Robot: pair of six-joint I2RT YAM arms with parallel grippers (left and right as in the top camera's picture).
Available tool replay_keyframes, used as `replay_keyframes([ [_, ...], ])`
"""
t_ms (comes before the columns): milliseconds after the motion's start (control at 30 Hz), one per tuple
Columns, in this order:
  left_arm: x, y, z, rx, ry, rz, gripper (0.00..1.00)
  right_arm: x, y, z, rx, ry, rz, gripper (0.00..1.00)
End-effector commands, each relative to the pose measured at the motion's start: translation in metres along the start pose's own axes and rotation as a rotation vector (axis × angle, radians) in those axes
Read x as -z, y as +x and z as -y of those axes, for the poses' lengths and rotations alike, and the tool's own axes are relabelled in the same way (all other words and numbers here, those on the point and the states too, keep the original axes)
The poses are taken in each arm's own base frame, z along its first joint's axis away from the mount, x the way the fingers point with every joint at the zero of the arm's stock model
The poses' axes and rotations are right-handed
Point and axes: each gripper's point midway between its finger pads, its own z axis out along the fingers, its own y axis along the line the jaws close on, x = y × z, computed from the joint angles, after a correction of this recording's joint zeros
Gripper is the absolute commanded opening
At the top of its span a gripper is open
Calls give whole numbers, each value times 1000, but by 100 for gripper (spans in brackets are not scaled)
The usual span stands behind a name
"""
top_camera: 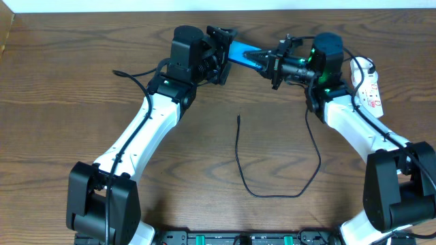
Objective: Plug charger to phone and switch on socket
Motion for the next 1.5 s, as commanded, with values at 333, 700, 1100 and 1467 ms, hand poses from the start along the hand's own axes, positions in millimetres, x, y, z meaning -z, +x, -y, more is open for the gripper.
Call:
replay_keyframes([
  [333, 6, -8, 9, 77, 26, 58, 72, -4, 12, -8, -35, -8, -57, 1],
  [700, 7, -14, 2, 83, 3, 90, 51, -3, 19, -9, -38, -5, -96, 1],
  [1100, 7, -14, 3, 83, 3, 90, 8, -3, 22, -10, -28, -8, -109, 1],
  [1467, 7, -19, 3, 83, 6, 120, 8, -2, 24, -12, 23, -17, -121, 38],
])
